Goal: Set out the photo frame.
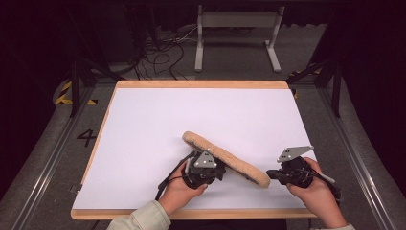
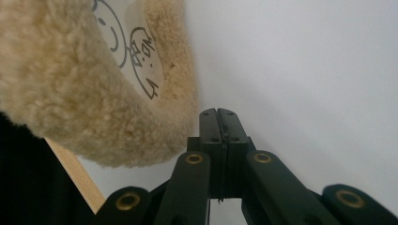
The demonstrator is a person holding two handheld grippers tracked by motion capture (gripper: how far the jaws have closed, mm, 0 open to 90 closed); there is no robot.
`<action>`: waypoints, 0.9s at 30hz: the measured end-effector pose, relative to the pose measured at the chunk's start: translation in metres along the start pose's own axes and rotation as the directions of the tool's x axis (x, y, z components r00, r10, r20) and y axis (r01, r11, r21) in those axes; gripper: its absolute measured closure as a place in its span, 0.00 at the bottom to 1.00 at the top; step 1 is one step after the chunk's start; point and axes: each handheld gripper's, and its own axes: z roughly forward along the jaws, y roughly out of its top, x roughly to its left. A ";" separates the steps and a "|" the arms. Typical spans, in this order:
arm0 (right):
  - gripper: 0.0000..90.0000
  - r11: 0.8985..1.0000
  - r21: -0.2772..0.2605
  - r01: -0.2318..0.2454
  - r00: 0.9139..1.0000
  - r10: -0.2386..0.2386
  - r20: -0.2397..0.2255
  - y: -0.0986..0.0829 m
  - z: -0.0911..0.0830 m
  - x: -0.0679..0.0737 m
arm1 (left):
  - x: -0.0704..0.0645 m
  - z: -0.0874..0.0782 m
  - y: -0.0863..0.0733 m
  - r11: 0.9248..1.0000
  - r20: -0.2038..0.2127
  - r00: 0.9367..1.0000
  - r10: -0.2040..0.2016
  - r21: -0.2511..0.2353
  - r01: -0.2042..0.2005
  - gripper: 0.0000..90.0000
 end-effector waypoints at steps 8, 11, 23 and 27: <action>1.00 1.000 -0.002 -0.008 1.000 0.008 0.000 -0.003 0.000 -0.002 | -0.008 0.020 0.000 0.999 -0.015 0.999 0.029 0.017 -0.028 1.00; 1.00 1.000 -0.005 -0.006 1.000 0.006 0.001 -0.002 -0.001 -0.002 | -0.013 0.026 0.000 0.999 -0.035 0.999 0.040 0.020 -0.039 1.00; 1.00 1.000 -0.003 -0.005 1.000 0.005 -0.002 -0.002 0.001 -0.001 | -0.015 0.038 -0.007 0.998 -0.138 0.989 0.057 0.046 -0.051 1.00; 1.00 1.000 -0.003 -0.006 1.000 0.006 -0.003 -0.002 0.001 -0.001 | -0.016 0.038 -0.007 0.998 -0.144 0.988 0.049 0.042 -0.043 1.00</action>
